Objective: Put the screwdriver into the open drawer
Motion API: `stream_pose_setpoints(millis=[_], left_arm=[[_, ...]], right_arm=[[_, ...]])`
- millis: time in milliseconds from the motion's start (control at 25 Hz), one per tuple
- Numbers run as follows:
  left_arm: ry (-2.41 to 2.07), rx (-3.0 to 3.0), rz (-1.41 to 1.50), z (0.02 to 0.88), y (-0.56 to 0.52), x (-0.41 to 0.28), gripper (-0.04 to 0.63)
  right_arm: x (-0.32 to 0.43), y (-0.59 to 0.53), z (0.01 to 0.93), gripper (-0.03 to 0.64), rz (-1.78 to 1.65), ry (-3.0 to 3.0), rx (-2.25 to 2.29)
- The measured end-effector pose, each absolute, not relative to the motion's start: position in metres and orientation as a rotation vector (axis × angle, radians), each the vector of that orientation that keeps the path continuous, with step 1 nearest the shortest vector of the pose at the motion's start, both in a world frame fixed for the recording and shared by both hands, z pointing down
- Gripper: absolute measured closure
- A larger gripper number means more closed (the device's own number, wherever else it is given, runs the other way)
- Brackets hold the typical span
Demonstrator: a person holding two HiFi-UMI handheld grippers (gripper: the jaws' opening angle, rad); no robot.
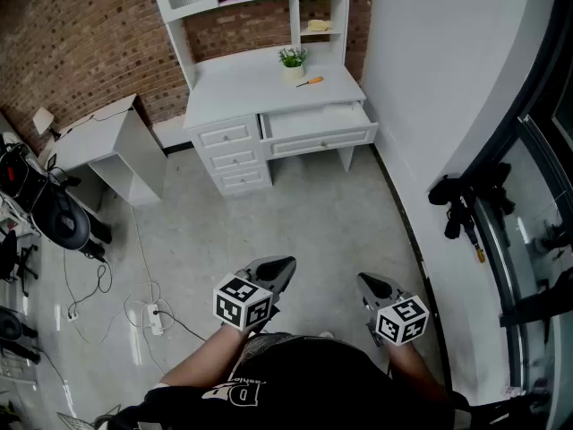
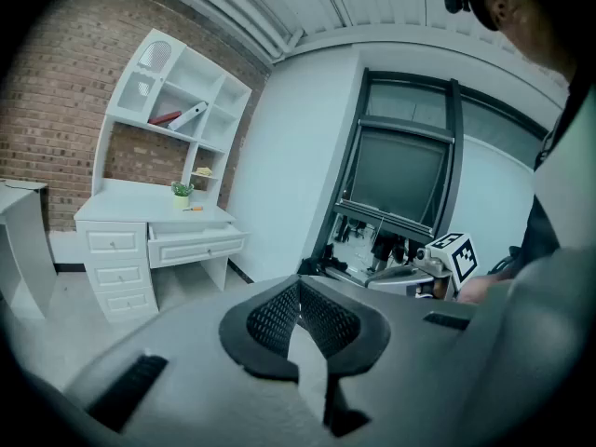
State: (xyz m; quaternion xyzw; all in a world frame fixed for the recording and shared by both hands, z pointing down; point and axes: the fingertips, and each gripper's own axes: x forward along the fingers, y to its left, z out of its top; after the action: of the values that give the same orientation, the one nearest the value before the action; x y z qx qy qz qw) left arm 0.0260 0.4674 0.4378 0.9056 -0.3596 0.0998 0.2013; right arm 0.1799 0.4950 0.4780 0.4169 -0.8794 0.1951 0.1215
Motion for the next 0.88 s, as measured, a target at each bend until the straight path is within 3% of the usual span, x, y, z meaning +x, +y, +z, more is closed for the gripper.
stream_pose_setpoints(millis=[880], left_arm=[[-1.008, 2.485, 0.236, 0.443, 0.478, 0.052, 0.577]], right_arm=[[0.194, 0.503, 0.476, 0.611, 0.544, -2.631, 1.151]])
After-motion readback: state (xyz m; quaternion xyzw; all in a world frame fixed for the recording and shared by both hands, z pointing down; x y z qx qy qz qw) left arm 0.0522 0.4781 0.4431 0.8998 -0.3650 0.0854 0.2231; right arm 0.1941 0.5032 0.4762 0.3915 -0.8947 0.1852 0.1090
